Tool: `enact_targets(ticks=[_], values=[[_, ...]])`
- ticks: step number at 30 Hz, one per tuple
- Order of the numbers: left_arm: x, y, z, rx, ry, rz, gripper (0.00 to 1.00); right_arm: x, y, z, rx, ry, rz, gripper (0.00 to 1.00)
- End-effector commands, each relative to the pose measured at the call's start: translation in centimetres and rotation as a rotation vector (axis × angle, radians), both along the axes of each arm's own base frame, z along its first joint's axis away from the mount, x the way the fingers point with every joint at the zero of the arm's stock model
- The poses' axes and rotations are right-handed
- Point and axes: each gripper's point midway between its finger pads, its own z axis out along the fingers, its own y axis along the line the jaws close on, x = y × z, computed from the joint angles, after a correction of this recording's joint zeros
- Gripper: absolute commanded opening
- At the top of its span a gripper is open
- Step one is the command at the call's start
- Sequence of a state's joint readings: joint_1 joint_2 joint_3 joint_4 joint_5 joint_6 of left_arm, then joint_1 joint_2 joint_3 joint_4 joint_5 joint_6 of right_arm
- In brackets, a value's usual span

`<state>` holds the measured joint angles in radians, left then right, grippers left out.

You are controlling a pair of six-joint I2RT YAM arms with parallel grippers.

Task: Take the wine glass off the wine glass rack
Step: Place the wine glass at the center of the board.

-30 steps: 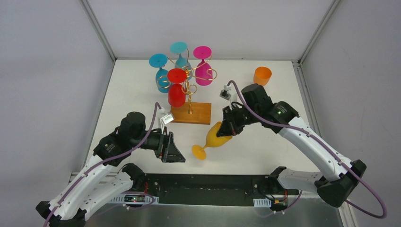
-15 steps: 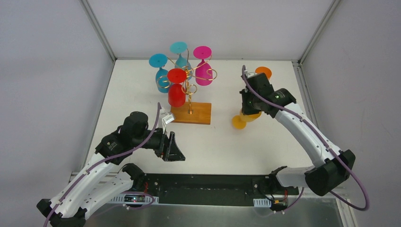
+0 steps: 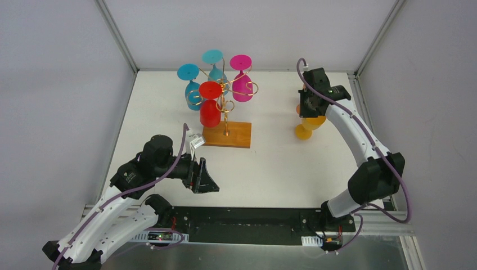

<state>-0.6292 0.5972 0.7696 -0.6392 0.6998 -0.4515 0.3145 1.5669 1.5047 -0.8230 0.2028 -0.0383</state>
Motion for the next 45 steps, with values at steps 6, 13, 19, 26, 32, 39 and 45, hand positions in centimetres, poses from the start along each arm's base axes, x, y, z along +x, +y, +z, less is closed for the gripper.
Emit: enact_targets(ticks=[6, 13, 19, 26, 32, 39, 45], values=[[0.1, -0.1, 0.0, -0.002, -0.046, -0.02, 0.78, 2.8, -1.4, 1.0, -0.032, -0.004, -0.037, 0.0], [0.1, -0.1, 0.0, -0.001, -0.044, -0.024, 0.79, 3.5, -2.1, 0.0, -0.045, 0.019, -0.056, 0.0], [0.1, -0.1, -0.1, 0.001, -0.04, -0.025, 0.79, 4.0, -2.2, -0.9, -0.047, 0.033, -0.065, 0.0], [0.2, -0.2, -0.2, 0.004, -0.034, -0.024, 0.79, 4.3, -2.4, -1.3, -0.057, 0.039, -0.083, 0.12], [0.2, -0.2, -0.3, 0.005, -0.031, -0.028, 0.79, 4.2, -2.2, 0.0, -0.033, 0.003, -0.089, 0.34], [0.1, -0.3, -0.3, 0.007, -0.023, -0.033, 0.79, 4.2, -2.4, 3.5, -0.029, -0.082, -0.1, 0.43], [0.2, -0.3, -0.3, 0.007, -0.024, -0.034, 0.8, 4.2, -2.1, 7.1, 0.018, -0.191, -0.11, 0.5]])
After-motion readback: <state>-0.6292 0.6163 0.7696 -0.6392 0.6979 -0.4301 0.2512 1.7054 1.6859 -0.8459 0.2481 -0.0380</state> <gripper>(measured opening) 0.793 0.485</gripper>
